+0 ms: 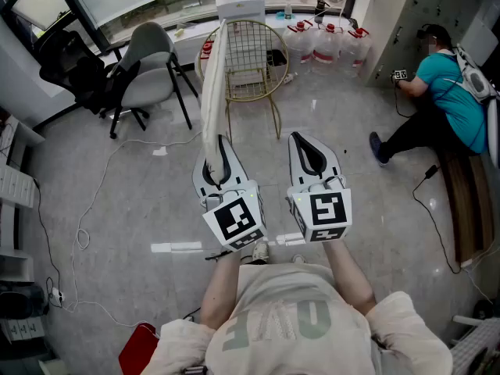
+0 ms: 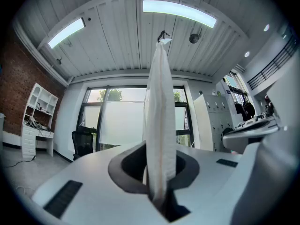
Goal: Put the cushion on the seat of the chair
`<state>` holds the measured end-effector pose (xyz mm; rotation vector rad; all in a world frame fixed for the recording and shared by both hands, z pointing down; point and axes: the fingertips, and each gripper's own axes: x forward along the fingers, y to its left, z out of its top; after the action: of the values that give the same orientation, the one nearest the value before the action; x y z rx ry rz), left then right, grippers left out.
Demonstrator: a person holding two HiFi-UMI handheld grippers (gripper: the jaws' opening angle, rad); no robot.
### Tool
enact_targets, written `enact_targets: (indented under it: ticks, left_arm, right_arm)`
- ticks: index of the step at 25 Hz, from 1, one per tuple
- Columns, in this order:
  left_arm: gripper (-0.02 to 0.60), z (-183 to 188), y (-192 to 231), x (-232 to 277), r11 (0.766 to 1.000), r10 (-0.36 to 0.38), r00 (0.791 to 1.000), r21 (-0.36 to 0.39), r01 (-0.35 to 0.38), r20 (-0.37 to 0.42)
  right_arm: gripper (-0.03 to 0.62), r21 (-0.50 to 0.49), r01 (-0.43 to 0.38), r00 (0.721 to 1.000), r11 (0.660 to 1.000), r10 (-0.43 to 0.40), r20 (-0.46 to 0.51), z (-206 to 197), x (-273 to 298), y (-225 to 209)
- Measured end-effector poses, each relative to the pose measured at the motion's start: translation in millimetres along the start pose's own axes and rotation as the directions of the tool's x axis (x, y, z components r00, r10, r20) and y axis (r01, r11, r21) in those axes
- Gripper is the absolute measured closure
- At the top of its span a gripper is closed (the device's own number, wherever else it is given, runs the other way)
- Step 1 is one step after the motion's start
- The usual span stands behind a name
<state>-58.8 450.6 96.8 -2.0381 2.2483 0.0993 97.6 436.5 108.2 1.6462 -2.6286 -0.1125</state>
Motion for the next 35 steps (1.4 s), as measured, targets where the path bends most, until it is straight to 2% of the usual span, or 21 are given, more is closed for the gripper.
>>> enact_targets:
  ticks: [10,15,22,28,35]
  left_arm:
    - [0.531,0.5,11.2,12.6,1.000,0.008,1.000,0.009,-0.008,0.018]
    - [0.531,-6.7,23.9,22.5,1.000,0.007,1.000,-0.014,-0.007,0.010]
    - [0.531,-10.4,47.1,44.7,1.000,0.000,1.000,-0.014,0.000,0.026]
    - [0.531,-21.2,68.6,61.2,1.000,0.008,1.000,-0.014,-0.007,0.023]
    - [0.531,-29.5,73.0,89.9,1.000,0.026,0.999,-0.012,-0.025,0.038]
  right_arm:
    - [0.580,-0.034,-0.031,0.999,0.999,0.031,0.014,-5.3,7.9,9.8]
    - [0.580,-0.031,0.004,0.999,1.000,-0.002,0.043,0.0,14.5,8.5]
    - [0.580,-0.041,0.067,0.998,0.997,-0.067,0.019,-9.0,28.4,1.8]
    - [0.580,-0.040,0.065,0.998,0.997,-0.064,0.007,-18.4,36.7,6.7]
    - [0.580,0.047,0.028,1.000,0.999,-0.028,0.010,-36.9,67.5,-6.5]
